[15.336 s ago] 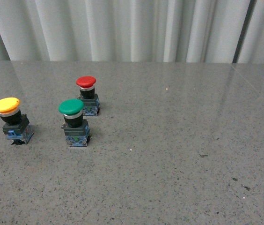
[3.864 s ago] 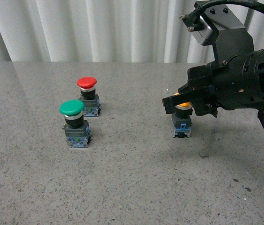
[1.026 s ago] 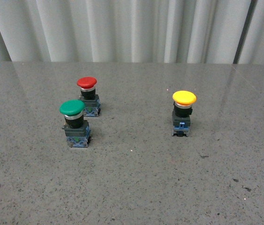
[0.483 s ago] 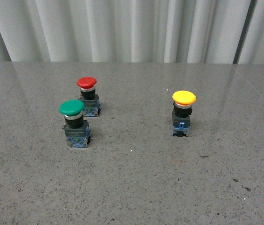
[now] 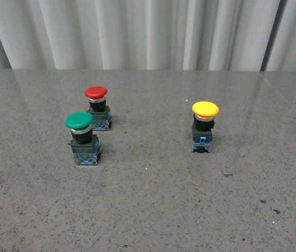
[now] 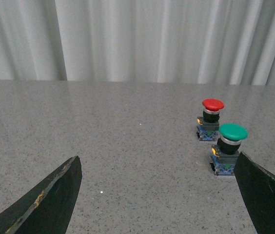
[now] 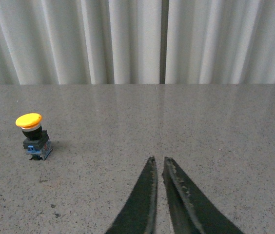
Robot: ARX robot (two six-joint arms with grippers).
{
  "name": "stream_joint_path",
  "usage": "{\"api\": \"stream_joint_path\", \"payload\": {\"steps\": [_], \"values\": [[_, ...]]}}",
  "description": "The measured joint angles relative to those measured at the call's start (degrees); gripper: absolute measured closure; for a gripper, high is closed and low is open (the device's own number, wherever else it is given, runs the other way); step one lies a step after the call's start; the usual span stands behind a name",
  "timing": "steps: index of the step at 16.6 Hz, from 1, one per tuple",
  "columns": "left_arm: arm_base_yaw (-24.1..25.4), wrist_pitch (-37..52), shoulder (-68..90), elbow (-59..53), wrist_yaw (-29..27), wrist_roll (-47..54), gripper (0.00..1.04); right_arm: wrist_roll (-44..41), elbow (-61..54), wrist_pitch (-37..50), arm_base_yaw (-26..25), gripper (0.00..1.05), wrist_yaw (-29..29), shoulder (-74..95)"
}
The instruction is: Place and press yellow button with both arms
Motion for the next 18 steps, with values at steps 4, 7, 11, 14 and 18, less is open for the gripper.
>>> {"api": "stream_joint_path", "payload": {"steps": [4,7,11,14,18], "values": [[0.0,0.02,0.0,0.0,-0.02,0.0,0.07,0.0,0.0,0.0,0.0,0.82,0.02,0.0],[0.0,0.02,0.0,0.0,-0.02,-0.02,0.07,0.0,0.0,0.0,0.0,0.71,0.0,0.0],[0.0,0.0,0.0,0.0,-0.02,0.0,0.07,0.0,0.0,0.0,0.0,0.54,0.02,0.0],[0.0,0.02,0.0,0.0,-0.02,0.0,0.07,0.0,0.0,0.0,0.0,0.21,0.0,0.0],[0.0,0.02,0.0,0.0,-0.02,0.0,0.07,0.02,0.0,0.0,0.0,0.06,0.0,0.0]]}}
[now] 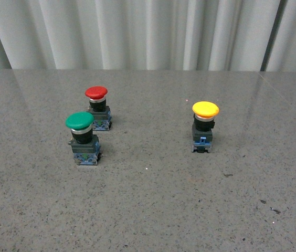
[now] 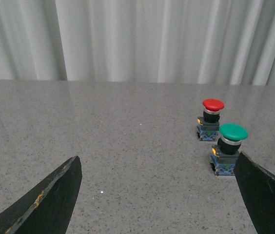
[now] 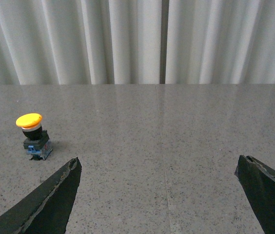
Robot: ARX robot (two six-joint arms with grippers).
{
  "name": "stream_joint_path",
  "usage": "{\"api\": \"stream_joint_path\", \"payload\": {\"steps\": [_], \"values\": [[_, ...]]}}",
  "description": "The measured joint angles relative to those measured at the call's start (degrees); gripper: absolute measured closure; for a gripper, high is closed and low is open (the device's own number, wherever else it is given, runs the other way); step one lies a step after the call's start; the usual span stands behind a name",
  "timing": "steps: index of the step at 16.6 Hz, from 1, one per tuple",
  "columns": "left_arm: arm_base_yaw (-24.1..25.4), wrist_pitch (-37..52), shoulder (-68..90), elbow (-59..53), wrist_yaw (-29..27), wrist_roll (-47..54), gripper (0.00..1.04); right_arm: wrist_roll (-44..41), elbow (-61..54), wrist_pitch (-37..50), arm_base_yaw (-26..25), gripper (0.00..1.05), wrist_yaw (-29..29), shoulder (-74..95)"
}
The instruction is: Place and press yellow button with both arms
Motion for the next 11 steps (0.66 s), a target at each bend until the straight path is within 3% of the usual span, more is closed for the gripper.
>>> {"api": "stream_joint_path", "payload": {"steps": [11], "values": [[0.0,0.0,0.0,0.0,0.02,-0.02,0.07,0.0,0.0,0.0,0.0,0.07,0.0,0.0]]}}
